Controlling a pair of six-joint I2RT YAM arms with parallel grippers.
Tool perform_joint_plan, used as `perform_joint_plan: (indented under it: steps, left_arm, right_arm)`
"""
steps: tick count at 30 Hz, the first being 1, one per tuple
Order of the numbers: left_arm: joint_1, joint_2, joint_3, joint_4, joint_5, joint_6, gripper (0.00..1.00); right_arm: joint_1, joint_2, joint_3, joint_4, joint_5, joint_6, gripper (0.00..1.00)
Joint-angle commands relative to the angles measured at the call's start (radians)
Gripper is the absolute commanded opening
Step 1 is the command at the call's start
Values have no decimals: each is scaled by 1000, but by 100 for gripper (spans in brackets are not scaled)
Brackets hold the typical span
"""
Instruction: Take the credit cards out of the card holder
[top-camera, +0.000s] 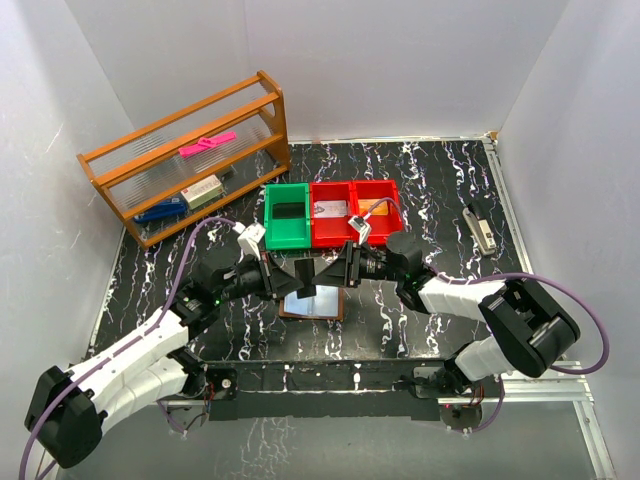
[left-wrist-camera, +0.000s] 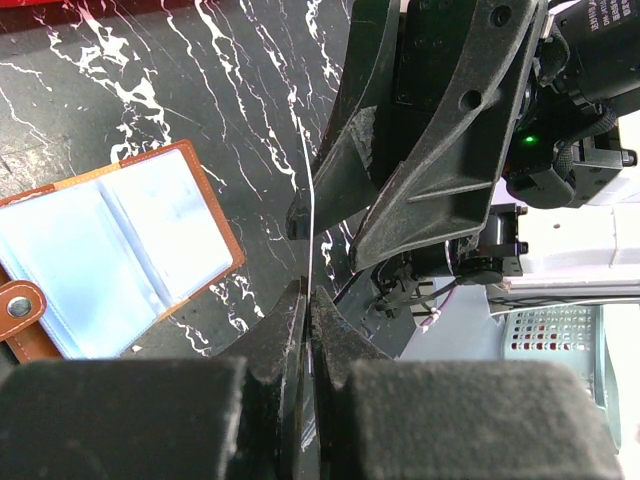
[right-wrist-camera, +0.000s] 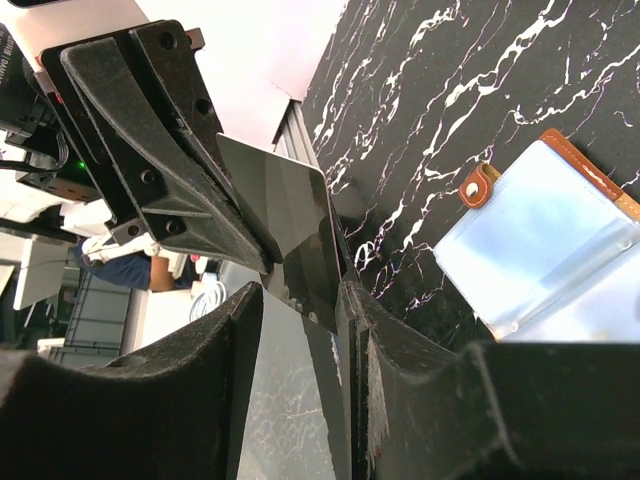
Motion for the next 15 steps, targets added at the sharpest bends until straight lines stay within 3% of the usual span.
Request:
perform_joint_plan:
  steps: [1,10,15]
  left_arm:
    - [-11,-12,43,13,53,2,0]
    - [-11,-30,55,-39,-2,15,0]
    - [-11,-28,56,-23,6,11,0]
  right_arm:
    - [-4,-25,15,90,14,9,35]
    - [-43,-89,1,-38,112,-36,40]
    - [-43,-69,30,-57,47,-46,42]
